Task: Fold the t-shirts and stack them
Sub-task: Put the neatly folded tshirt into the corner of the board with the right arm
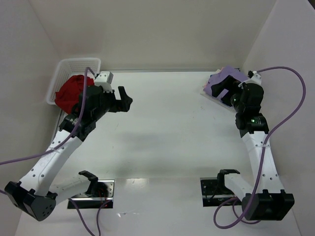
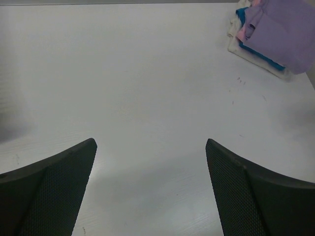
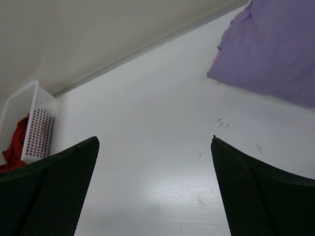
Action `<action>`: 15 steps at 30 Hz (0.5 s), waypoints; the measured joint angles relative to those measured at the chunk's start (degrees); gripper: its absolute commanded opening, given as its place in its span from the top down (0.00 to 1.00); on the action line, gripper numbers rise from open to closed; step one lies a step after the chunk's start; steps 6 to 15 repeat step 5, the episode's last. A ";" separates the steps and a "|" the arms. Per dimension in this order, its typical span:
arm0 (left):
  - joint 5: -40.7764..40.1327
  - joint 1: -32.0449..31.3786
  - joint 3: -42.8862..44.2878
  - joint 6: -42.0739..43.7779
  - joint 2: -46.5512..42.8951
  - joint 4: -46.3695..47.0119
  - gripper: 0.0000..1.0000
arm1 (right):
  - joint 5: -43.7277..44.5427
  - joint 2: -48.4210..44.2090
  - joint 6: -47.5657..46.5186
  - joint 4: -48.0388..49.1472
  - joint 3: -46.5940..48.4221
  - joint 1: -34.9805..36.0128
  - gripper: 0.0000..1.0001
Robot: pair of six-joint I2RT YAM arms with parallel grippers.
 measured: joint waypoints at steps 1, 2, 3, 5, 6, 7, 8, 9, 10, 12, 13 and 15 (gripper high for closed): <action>-0.63 0.17 -0.02 -0.28 -0.44 -0.63 0.01 | -0.33 -0.39 -0.02 -0.02 -0.70 0.00 0.00; -1.03 0.44 -0.07 -0.44 -0.72 -1.03 0.01 | -0.63 -0.63 -0.09 -0.24 -1.16 0.00 0.00; -1.22 0.70 -0.07 -0.55 -0.79 -1.38 0.01 | -1.03 -0.94 -0.17 -0.28 -1.46 0.00 0.00; -1.57 0.92 -0.07 -0.61 -0.57 -2.03 0.01 | -1.81 -1.25 -0.17 -0.20 -1.55 0.00 0.00; -1.57 0.92 -0.07 -0.61 -0.57 -2.03 0.01 | -1.81 -1.25 -0.17 -0.20 -1.55 0.00 0.00; -1.57 0.92 -0.07 -0.61 -0.57 -2.03 0.01 | -1.81 -1.25 -0.17 -0.20 -1.55 0.00 0.00; -1.57 0.92 -0.07 -0.61 -0.57 -2.03 0.01 | -1.81 -1.25 -0.17 -0.20 -1.55 0.00 0.00; -1.57 0.92 -0.07 -0.61 -0.57 -2.03 0.01 | -1.81 -1.25 -0.17 -0.20 -1.55 0.00 0.00; -1.57 0.92 -0.07 -0.61 -0.57 -2.03 0.01 | -1.81 -1.25 -0.17 -0.20 -1.55 0.00 0.00; -1.57 0.92 -0.07 -0.61 -0.57 -2.03 0.01 | -1.81 -1.25 -0.17 -0.20 -1.55 0.00 0.00; -1.57 0.92 -0.07 -0.61 -0.57 -2.03 0.01 | -1.81 -1.25 -0.17 -0.20 -1.55 0.00 0.00; -1.57 0.92 -0.07 -0.61 -0.57 -2.03 0.01 | -1.81 -1.25 -0.17 -0.20 -1.55 0.00 0.00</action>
